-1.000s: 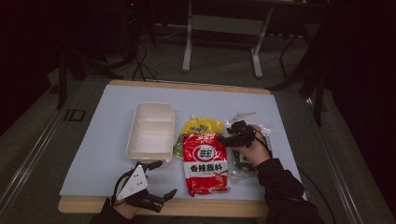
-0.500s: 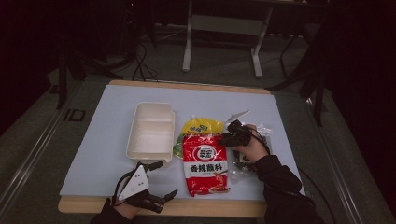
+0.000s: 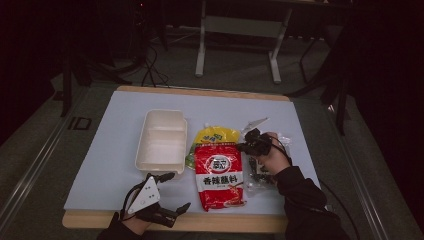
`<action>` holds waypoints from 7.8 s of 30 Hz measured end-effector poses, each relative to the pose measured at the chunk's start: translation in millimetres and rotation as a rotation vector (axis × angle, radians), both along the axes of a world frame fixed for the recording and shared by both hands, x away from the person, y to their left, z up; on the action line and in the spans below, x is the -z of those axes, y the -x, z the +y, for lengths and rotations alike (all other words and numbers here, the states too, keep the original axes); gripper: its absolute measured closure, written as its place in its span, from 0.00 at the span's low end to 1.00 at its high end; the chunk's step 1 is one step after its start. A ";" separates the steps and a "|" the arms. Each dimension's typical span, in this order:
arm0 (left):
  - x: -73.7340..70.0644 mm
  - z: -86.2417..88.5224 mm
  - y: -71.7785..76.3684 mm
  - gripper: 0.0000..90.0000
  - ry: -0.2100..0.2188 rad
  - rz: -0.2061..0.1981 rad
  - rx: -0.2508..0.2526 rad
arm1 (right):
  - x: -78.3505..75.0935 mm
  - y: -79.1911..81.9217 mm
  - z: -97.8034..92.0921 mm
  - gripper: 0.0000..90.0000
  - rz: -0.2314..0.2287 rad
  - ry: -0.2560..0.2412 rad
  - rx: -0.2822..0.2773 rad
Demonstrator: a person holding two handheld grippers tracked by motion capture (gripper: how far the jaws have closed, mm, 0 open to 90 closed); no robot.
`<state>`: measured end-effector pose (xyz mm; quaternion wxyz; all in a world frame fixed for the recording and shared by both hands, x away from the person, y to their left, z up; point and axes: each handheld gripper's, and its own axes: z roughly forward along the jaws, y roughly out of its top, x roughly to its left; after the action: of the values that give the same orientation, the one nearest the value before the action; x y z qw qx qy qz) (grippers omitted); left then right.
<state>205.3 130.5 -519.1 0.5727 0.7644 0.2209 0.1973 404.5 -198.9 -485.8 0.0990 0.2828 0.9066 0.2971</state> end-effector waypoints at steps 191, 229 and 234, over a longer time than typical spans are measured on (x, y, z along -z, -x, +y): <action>-118.0 105.0 -236.6 0.56 -0.049 0.079 -0.054 | -40.3 91.2 -111.3 0.19 -0.049 -0.477 -0.032; -129.2 30.9 -130.9 0.08 0.036 0.049 0.025 | -25.7 102.4 -149.2 0.16 -0.144 -0.448 0.131; -121.1 -7.1 -120.4 0.10 0.004 0.041 0.090 | -26.6 102.5 -151.6 0.16 -0.157 -0.441 0.133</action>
<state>325.8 123.4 -398.0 0.5780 0.7762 0.1985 0.1550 302.0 -350.5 -459.3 0.1246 0.3329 0.7886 0.5018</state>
